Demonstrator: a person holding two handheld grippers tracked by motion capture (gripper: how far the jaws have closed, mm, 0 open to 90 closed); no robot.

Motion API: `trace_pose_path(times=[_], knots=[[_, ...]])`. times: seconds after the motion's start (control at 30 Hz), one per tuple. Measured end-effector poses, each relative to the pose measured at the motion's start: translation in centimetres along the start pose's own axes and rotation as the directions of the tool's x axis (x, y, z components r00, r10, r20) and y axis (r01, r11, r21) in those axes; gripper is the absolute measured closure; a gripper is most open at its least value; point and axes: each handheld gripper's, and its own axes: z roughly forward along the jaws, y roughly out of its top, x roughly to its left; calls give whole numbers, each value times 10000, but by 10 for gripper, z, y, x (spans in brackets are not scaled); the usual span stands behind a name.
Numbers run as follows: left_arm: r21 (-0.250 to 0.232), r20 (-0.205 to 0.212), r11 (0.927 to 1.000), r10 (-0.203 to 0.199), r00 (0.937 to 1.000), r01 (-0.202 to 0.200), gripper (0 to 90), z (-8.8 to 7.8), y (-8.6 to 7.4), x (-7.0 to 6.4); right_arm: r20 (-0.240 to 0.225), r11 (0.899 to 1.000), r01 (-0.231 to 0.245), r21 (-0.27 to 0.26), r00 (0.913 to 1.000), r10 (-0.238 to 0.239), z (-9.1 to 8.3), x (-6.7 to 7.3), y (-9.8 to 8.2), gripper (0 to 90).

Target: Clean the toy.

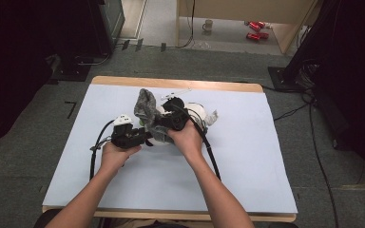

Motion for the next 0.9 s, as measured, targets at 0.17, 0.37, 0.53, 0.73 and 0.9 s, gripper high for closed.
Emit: trace_pose_path(times=[0.17, 0.37, 0.53, 0.73, 0.9], knots=[[169, -118, 9998, 66, 9999, -64, 656, 1, 0, 1, 382, 9996, 173, 218, 9991, -181, -7, -6, -2, 796], [259, -186, 9996, 70, 9998, -65, 653, 2, 0, 2, 857, 9995, -13, 307, 9963, -13, -21, -21, -8, 796], [247, -159, 9997, 88, 9998, -85, 652, 2, 0, 1, 994, 9994, -272, 218, 9947, 249, -34, -33, -14, 797], [217, -131, 9997, 73, 9999, -70, 650, 2, 0, 2, 1156, 9996, -181, 201, 9932, 157, -47, -38, -17, 796], [249, -73, 9997, 59, 10000, -57, 647, 1, 1, 2, 1211, 9994, -343, 34, 9921, 336, -57, -46, -20, 796]])
